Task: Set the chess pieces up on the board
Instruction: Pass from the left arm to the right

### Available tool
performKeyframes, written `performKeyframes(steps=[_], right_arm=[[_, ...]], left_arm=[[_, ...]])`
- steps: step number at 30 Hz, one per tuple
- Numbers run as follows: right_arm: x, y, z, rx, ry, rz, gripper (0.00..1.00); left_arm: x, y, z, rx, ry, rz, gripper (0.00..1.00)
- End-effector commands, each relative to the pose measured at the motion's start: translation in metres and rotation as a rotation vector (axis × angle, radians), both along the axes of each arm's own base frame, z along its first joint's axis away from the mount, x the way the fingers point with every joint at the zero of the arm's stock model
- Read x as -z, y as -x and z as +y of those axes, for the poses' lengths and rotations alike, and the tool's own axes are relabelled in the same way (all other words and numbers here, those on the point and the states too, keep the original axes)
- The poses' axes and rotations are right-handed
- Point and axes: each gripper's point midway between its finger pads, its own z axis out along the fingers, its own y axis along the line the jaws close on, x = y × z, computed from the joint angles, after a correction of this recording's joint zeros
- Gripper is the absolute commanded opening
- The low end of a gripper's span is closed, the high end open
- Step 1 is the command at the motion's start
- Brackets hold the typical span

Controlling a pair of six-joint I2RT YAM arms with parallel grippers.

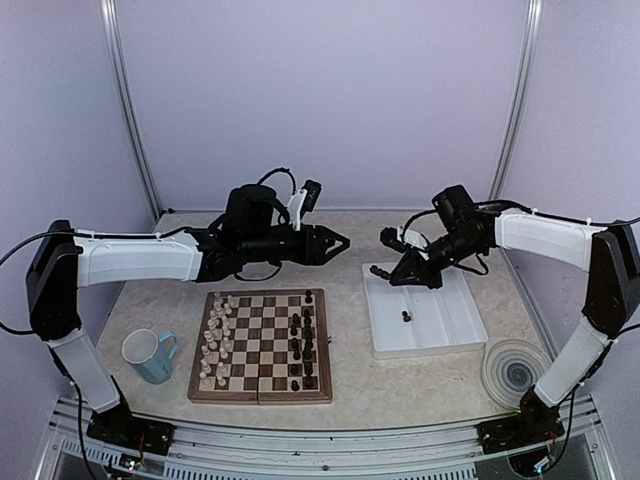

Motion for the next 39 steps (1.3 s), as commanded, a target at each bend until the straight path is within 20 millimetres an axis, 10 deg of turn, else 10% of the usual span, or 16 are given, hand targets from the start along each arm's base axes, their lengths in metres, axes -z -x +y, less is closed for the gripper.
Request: performKeyframes(steps=[1,17,39], right_arm=[[-0.033,-0.003,0.012,0.045,-0.152,-0.005,0.05],[-0.034,0.002,0.008,0.052,-0.160,-0.039,0.05],[-0.025,0.005,0.006,0.052,-0.139,-0.038,0.07]], left_arm=[[-0.037,0.012,-0.043,0.080,0.227,0.048,0.52],[0.017,0.017,-0.083,0.171,0.183,0.266,0.37],[0.024,0.011,-0.082,0.171,0.108,0.241,0.04]])
